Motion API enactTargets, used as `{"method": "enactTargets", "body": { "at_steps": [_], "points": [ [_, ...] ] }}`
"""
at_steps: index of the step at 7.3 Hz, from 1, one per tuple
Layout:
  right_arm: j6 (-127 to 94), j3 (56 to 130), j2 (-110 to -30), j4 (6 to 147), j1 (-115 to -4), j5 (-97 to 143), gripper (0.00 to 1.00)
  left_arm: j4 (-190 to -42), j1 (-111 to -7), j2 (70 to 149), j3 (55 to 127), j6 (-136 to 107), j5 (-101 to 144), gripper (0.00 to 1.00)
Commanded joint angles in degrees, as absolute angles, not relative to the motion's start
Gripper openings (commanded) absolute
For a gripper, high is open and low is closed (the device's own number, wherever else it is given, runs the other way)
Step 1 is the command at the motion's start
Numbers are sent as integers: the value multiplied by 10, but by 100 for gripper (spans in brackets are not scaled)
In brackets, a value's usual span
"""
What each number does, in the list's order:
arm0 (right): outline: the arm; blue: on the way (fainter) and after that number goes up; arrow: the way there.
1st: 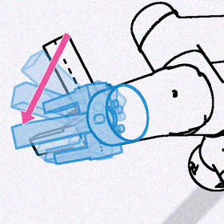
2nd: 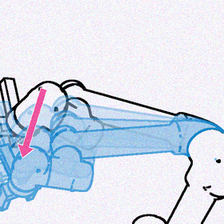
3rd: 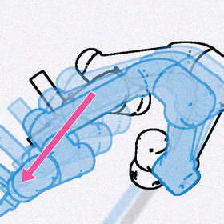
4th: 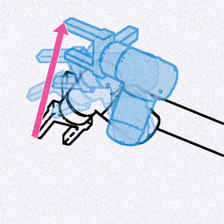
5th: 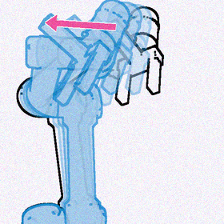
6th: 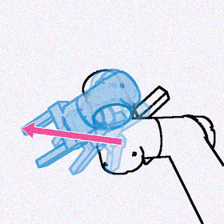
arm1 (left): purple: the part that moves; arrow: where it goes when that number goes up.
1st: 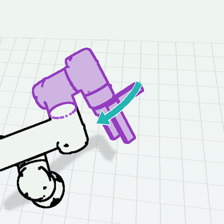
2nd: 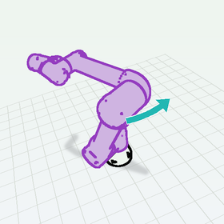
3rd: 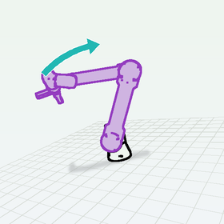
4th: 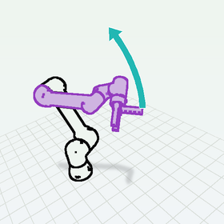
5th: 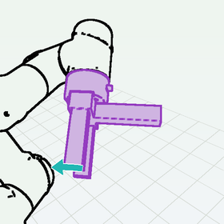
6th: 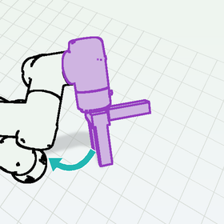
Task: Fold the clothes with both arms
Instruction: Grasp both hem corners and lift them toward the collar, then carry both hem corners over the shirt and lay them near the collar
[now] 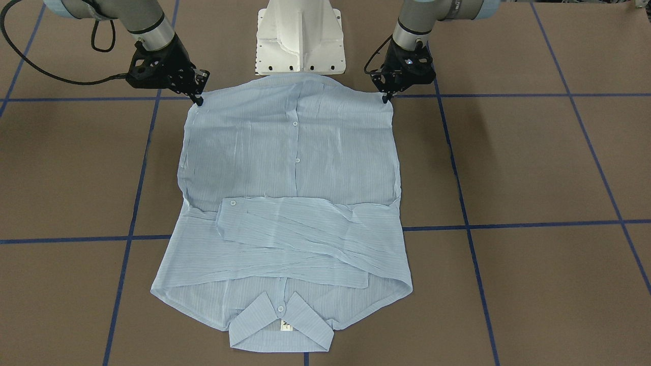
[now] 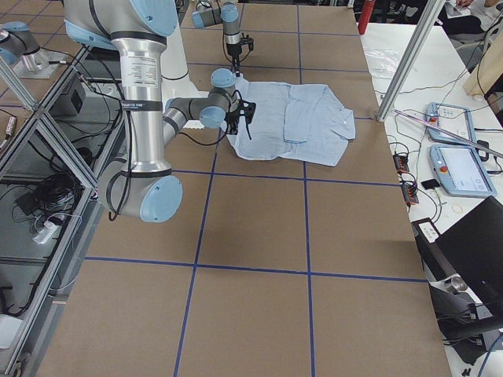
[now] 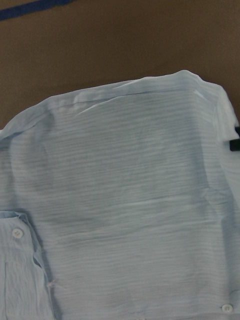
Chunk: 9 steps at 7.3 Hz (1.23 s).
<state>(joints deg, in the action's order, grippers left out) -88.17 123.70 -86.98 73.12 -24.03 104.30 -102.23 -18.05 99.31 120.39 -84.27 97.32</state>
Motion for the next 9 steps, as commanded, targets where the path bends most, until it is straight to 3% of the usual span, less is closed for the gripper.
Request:
{"method": "enactTargets", "body": {
  "at_steps": [1, 6, 9],
  "points": [
    [-882, 1237, -869, 731, -253, 1048, 0, -1024, -211, 991, 1204, -823, 1004, 0],
    [-872, 1236, -861, 731, -344, 1096, 0, -1024, -275, 999, 1203, -801, 1031, 0],
    [-856, 1173, -784, 732, -416, 1116, 0, -1021, -346, 1051, 1174, -779, 1070, 0]
  ]
}}
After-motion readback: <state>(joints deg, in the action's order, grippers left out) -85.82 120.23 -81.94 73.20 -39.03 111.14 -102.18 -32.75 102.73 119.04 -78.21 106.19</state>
